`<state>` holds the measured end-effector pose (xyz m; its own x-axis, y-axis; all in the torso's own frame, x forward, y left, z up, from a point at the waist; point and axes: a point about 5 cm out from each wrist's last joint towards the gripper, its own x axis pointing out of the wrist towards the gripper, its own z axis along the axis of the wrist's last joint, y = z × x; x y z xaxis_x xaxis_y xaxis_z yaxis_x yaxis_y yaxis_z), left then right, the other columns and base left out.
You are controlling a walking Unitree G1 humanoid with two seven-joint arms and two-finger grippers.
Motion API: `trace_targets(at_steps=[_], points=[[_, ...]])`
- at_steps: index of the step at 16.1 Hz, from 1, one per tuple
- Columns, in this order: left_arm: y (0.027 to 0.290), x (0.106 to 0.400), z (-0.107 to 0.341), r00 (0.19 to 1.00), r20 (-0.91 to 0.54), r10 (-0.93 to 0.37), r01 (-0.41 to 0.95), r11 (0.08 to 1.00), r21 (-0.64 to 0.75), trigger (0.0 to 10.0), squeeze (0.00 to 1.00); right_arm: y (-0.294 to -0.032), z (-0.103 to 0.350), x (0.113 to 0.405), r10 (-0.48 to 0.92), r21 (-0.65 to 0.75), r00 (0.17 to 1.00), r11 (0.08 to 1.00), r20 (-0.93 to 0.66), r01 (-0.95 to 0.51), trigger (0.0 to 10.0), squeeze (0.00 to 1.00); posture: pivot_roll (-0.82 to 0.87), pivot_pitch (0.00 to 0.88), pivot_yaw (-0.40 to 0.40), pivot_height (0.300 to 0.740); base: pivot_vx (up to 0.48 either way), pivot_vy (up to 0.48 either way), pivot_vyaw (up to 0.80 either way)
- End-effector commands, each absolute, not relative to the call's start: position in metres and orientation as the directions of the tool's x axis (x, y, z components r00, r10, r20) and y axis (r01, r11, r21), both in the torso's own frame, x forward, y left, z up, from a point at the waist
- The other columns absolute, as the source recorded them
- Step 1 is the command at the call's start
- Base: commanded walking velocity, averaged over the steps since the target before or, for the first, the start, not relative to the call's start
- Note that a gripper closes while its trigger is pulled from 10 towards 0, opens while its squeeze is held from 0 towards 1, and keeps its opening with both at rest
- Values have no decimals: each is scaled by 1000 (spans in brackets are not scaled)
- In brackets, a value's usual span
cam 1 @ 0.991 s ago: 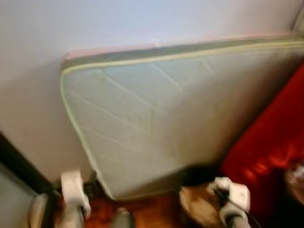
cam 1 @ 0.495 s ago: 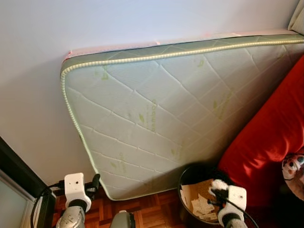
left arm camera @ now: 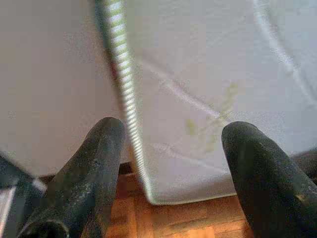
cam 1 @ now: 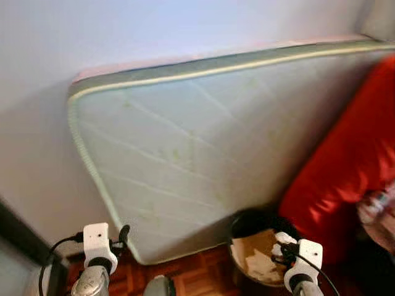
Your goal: Clean up the room
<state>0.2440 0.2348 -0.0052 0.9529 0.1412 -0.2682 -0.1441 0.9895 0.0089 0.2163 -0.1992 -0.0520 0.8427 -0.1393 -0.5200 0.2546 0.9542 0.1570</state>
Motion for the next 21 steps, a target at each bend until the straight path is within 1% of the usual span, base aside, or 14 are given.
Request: trace_targets(at_steps=[1,4,6,9,12,16,18,20,21], points=[[235,249,-1,956,-262,132,-133,991,14,10000,0,-200,-51,219,-147,160,841,951,-521,266,10000,0,83,0,4,644,0,0,0],[232,246,-1,959,-250,131,-131,991,16,10000,0,-200,-51,220,-144,169,840,949,-523,268,10000,0,91,0,-5,644,0,0,0],[229,242,-6,955,-270,121,-118,993,28,10000,0,-197,-51,221,-123,188,839,948,-530,258,10000,0,83,0,-6,644,0,0,-681],[227,246,-4,956,-269,115,-115,993,17,10000,0,-194,-47,228,-117,184,852,953,-511,241,10000,0,82,0,-4,644,0,0,-644],[226,248,-2,958,-262,114,-115,993,10,10000,0,-195,-44,233,-115,183,857,955,-503,236,10000,0,77,0,4,644,0,0,0],[222,247,2,967,-232,106,-109,994,-3,10000,0,-184,-43,239,-42,181,849,970,-527,160,10000,0,102,5,3,644,0,0,0],[221,246,6,970,-218,104,-108,994,-7,10000,0,-180,-43,241,-16,188,844,972,-536,138,10000,0,111,39,2,644,0,0,0],[218,239,12,978,-193,78,-81,997,-11,10000,0,-177,-40,248,12,183,840,978,-542,104,10000,0,136,111,0,644,0,0,0],[217,238,14,980,-188,72,-75,997,-10,10000,0,-177,-39,250,18,179,841,979,-541,95,10000,0,141,127,2,644,0,0,0]])
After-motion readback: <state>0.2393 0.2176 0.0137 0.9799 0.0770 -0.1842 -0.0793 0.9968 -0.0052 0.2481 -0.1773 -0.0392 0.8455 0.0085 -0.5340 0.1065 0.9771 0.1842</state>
